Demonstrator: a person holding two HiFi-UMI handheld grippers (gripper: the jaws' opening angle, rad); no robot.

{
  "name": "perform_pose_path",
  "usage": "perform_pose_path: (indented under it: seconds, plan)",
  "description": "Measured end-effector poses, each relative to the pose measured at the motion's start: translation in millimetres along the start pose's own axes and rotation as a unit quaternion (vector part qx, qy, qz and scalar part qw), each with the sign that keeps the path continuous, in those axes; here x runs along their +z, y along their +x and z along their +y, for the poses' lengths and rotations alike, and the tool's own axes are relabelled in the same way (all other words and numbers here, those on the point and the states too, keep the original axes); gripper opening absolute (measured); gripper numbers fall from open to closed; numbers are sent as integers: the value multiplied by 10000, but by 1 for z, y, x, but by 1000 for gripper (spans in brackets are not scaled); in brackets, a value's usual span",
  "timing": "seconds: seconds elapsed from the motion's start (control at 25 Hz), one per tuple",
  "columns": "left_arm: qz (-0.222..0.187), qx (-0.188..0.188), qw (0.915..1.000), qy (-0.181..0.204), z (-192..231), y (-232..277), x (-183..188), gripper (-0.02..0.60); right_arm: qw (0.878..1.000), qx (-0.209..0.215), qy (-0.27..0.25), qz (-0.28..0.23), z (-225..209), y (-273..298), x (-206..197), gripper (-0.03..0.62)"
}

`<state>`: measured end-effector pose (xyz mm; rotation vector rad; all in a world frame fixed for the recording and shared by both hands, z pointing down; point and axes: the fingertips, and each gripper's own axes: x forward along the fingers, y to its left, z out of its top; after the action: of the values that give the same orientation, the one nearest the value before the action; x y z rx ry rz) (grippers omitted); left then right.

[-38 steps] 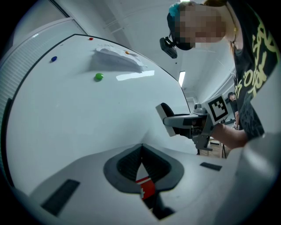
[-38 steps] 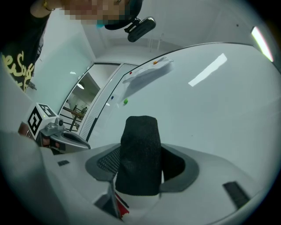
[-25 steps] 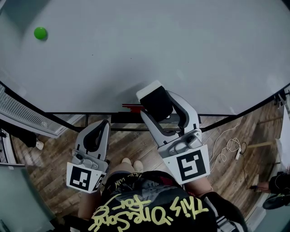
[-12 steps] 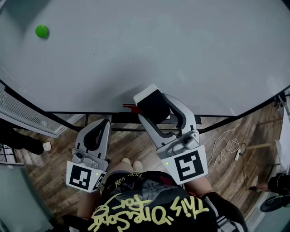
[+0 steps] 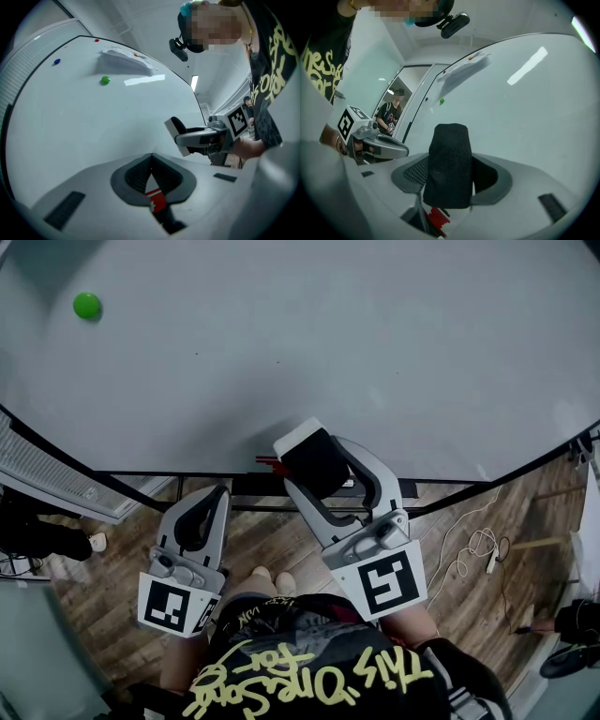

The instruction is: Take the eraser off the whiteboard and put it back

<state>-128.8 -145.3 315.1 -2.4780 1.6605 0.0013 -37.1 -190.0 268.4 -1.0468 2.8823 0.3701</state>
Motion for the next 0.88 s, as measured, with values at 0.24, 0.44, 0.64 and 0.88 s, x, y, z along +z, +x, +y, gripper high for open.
perform_pose_path:
  seconds: [0.24,0.44,0.64,0.88]
  plan:
    - [9,15,10000,5,-1,1,1,8,10000,57,50,5,3,1,-2,259]
    - [16,29,10000,0,-1,2,1,8,9999,110,82,15,4,2,-5,259]
    - [18,56,10000,-2,0,0,0,8,9998,170,85,27,8,3,-7,259]
    - [28,63,10000,-5,1,0,0,7,9996,240,94,77,12,4,-12,259]
